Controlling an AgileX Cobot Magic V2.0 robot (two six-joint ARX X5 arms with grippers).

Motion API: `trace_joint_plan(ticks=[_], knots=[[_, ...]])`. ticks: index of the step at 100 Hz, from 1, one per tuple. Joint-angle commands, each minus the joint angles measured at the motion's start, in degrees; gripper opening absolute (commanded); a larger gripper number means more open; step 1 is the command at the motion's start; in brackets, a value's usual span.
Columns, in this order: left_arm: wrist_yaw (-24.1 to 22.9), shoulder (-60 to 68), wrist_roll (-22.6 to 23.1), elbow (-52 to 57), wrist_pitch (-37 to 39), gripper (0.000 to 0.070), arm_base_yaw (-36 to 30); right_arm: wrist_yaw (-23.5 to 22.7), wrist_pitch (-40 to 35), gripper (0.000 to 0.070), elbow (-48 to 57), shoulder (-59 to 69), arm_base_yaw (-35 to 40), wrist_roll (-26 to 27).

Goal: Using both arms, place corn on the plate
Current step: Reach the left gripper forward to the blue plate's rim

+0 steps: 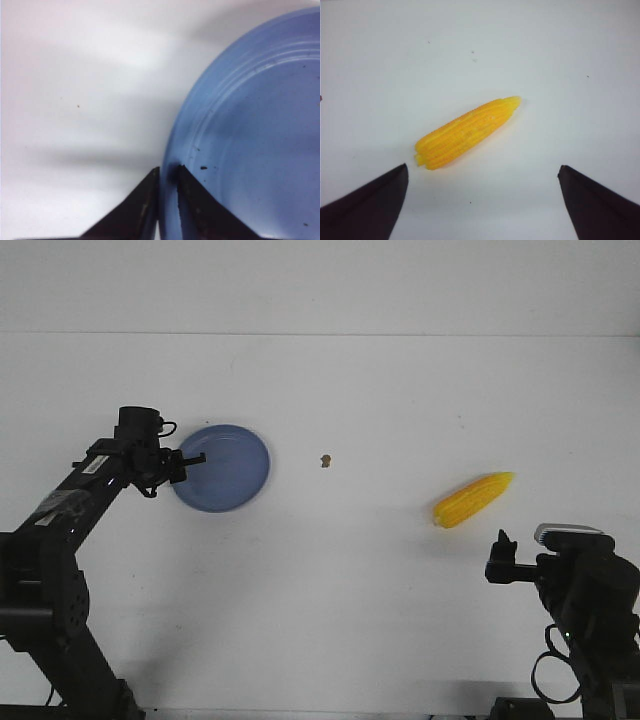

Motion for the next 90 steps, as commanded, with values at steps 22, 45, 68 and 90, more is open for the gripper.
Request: trace_joint_plan(ticks=[22, 45, 68, 90], knots=[[15.1, -2.43, -1.11, 1.05, 0.98, 0.0004, 0.76, 0.0, 0.26, 0.0633, 1.05, 0.28, 0.04, 0.0], [22.21, -10.8, -1.2, 1.03, -0.48, 0.0004, -0.09, 0.0, 0.26, 0.0633, 1.05, 0.28, 0.04, 0.02], [25.7, -15.96, -0.55, -2.1, -3.08, 0.0004, -5.03, 0.0, 0.28, 0.0633, 1.05, 0.28, 0.04, 0.02], [25.7, -18.45, -2.03, -12.2, 1.03, 0.0004, -13.53, -0.02, 0.28, 0.0633, 1.05, 0.28, 0.04, 0.02]])
